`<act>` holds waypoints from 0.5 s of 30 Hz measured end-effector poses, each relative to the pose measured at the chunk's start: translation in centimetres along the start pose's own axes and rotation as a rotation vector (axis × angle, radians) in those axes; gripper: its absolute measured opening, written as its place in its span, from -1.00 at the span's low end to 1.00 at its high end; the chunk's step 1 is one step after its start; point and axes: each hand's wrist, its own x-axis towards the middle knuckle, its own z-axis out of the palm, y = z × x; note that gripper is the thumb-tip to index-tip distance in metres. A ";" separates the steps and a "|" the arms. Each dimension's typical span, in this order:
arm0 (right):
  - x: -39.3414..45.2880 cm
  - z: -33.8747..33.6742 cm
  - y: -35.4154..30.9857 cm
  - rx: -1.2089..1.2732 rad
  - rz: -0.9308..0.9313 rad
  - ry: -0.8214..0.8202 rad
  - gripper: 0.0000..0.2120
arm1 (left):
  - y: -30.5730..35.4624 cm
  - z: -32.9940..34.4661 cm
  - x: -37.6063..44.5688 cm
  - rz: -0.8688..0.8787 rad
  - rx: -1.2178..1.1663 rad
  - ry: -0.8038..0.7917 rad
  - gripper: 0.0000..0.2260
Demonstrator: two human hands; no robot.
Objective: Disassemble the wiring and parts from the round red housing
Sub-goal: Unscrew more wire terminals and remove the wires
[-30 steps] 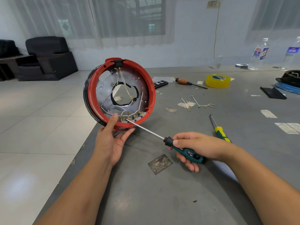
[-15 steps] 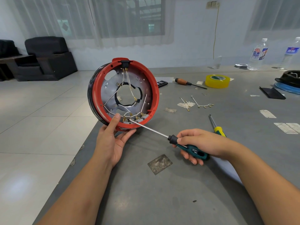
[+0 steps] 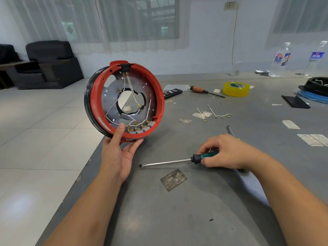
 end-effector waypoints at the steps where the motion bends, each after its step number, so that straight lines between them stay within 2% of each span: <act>1: 0.1 0.2 -0.1 -0.023 -0.016 0.003 -0.85 | 0.0 0.1 -0.1 -0.003 -0.001 -0.001 -0.35; 5: 0.4 1.2 -0.9 -0.067 -0.086 -0.012 -0.87 | -0.4 0.4 -0.3 -0.040 0.022 -0.039 -0.54; 15: 0.9 2.1 -1.7 -0.139 -0.122 -0.077 -0.79 | -1.0 1.0 -0.9 -0.124 0.081 -0.069 -0.39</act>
